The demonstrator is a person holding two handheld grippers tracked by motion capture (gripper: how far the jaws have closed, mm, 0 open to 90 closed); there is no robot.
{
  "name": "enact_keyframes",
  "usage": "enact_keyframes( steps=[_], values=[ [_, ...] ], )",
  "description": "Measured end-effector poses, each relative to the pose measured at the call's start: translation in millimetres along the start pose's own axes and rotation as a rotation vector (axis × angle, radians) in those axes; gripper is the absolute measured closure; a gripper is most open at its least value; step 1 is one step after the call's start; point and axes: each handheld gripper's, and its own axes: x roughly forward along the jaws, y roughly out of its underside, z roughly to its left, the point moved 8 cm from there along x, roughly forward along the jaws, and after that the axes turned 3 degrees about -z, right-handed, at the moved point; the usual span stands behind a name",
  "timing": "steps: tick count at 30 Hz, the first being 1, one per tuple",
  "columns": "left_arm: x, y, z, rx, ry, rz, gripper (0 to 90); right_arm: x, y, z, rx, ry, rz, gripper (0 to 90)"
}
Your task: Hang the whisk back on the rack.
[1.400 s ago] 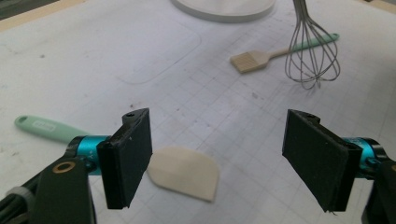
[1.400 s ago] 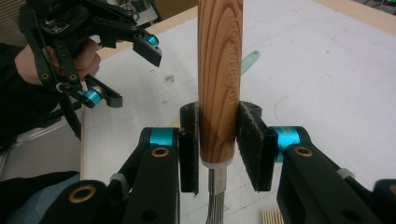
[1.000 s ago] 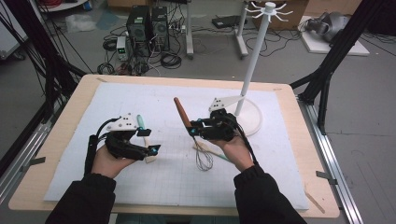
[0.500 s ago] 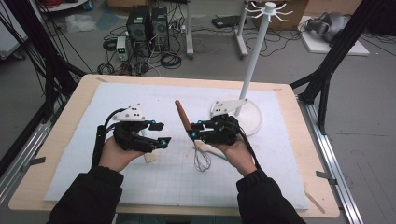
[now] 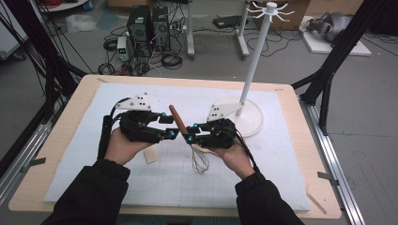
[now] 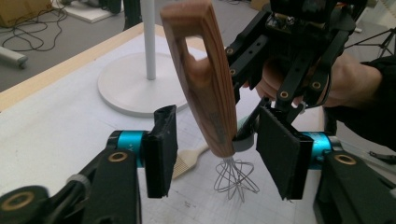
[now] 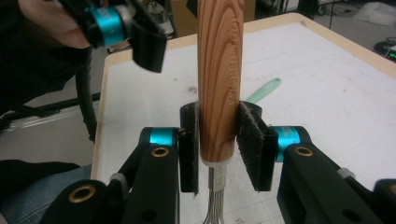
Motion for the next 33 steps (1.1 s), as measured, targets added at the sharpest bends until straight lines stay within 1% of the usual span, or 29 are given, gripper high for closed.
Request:
enact_keyframes(
  steps=[2, 6, 9, 11, 14, 17, 20, 22, 24, 25, 26, 28, 30, 33],
  values=[
    [0.8, -0.3, -0.2, 0.001, 0.009, -0.001, 51.8, 0.9, -0.1, 1.5, -0.007, -0.005, -0.001, 70.0],
    [2.2, -1.8, -1.2, -0.011, 0.029, -0.016, 56.5, 2.0, 0.0, 4.1, -0.028, -0.012, 0.001, 70.0],
    [2.4, -1.8, -0.9, -0.007, 0.026, -0.011, 60.5, 2.5, 0.2, 6.1, -0.036, -0.017, 0.001, 69.9],
    [2.4, -2.3, -0.7, -0.019, 0.03, -0.019, 63.3, 2.4, 0.2, 6.4, -0.041, -0.016, -0.002, 69.9],
    [2.2, -2.4, -1.4, -0.021, 0.045, -0.018, 64.2, 2.0, 0.3, 7.2, -0.043, -0.016, -0.003, 69.8],
    [2.1, -2.8, -1.7, -0.03, 0.056, -0.02, 65.1, 1.1, 0.4, 7.6, -0.056, -0.011, -0.002, 69.6],
    [2.5, -3.2, -2.3, -0.032, 0.056, -0.022, 65.5, 0.4, 0.5, 8.0, -0.059, -0.006, 0.0, 69.4],
    [2.5, -3.4, -2.6, -0.027, 0.055, -0.023, 66.0, 0.2, 0.4, 7.8, -0.067, 0.007, -0.001, 69.0],
    [2.3, -4.1, -4.1, -0.022, 0.057, -0.029, 71.0, -0.6, 0.5, 7.2, -0.067, 0.028, 0.001, 70.3],
    [2.7, -4.2, -4.7, -0.015, 0.06, -0.029, 71.9, -0.9, 0.6, 6.6, -0.068, 0.032, -0.001, 70.4],
    [3.3, -4.3, -4.9, -0.016, 0.055, -0.028, 71.5, -1.2, 1.4, 7.1, -0.057, 0.025, 0.003, 71.2],
    [3.6, -4.6, -4.7, -0.019, 0.055, -0.028, 71.5, -1.2, 1.3, 6.7, -0.063, 0.038, 0.0, 71.4],
    [4.1, -4.8, -5.1, -0.016, 0.055, -0.029, 71.4, -1.3, 1.3, 6.6, -0.064, 0.031, -0.003, 71.4],
    [4.4, -5.0, -6.7, -0.014, 0.068, -0.028, 70.7, -1.6, 1.5, 7.5, -0.071, 0.023, 0.001, 71.6]
  ],
)
